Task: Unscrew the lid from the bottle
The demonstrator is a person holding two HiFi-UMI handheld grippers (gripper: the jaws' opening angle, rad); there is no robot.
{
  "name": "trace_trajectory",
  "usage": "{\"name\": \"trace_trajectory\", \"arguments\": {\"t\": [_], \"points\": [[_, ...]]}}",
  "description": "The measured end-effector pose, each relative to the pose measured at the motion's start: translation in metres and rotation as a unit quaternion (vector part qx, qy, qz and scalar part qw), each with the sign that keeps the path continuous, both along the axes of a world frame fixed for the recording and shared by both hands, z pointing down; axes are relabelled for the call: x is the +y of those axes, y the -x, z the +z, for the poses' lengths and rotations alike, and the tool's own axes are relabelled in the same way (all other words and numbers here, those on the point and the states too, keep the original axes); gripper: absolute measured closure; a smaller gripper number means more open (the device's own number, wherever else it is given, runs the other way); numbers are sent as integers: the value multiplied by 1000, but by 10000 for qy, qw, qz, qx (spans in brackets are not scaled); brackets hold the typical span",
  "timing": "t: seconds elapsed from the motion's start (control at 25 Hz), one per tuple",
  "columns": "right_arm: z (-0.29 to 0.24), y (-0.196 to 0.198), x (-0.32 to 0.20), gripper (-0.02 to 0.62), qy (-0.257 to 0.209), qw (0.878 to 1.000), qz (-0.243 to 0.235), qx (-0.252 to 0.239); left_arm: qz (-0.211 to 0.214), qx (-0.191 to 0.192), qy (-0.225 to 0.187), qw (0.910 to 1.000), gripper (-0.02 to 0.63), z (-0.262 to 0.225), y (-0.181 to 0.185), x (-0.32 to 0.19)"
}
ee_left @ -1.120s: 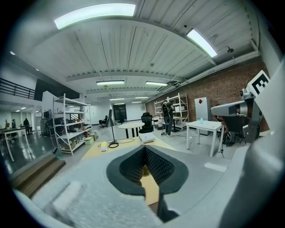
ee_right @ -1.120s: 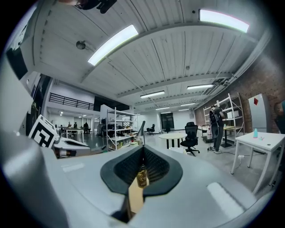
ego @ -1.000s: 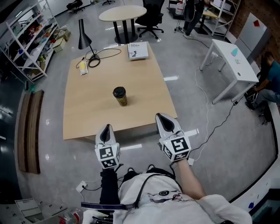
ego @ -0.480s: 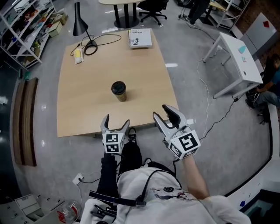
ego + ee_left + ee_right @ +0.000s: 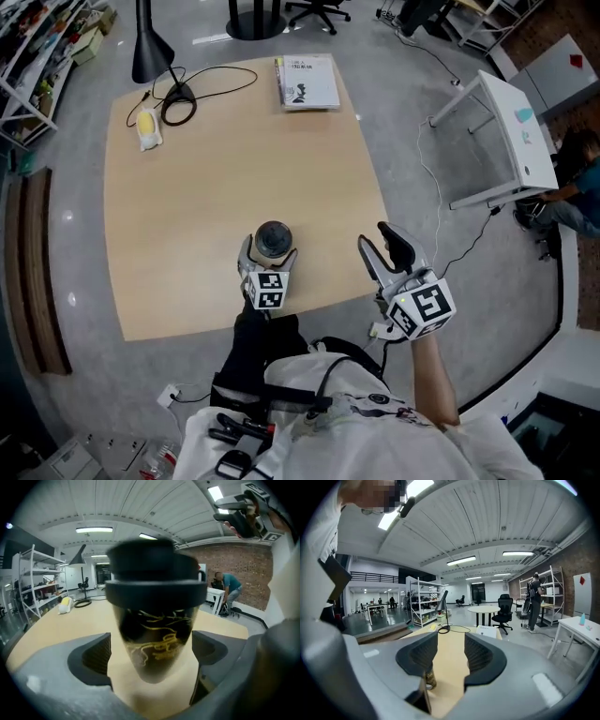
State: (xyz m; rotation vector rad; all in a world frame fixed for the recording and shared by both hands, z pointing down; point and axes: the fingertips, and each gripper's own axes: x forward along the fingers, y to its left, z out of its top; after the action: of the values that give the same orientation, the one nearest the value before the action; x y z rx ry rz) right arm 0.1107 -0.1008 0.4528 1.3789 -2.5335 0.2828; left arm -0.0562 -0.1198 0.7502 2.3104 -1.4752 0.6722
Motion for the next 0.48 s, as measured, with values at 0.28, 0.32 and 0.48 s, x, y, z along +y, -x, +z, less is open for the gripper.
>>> {"name": "trace_trajectory", "arguments": {"t": [0.28, 0.32, 0.48], "points": [[26, 2, -28, 422, 429, 9982, 191, 384, 477, 255, -148, 9984, 78, 10, -30, -27], [29, -2, -29, 423, 486, 9977, 250, 406, 539, 232, -98, 9982, 111, 10, -31, -30], [40, -21, -32, 434, 689, 9959, 446, 390, 701, 345, 459, 9959, 164, 12, -33, -35]]}}
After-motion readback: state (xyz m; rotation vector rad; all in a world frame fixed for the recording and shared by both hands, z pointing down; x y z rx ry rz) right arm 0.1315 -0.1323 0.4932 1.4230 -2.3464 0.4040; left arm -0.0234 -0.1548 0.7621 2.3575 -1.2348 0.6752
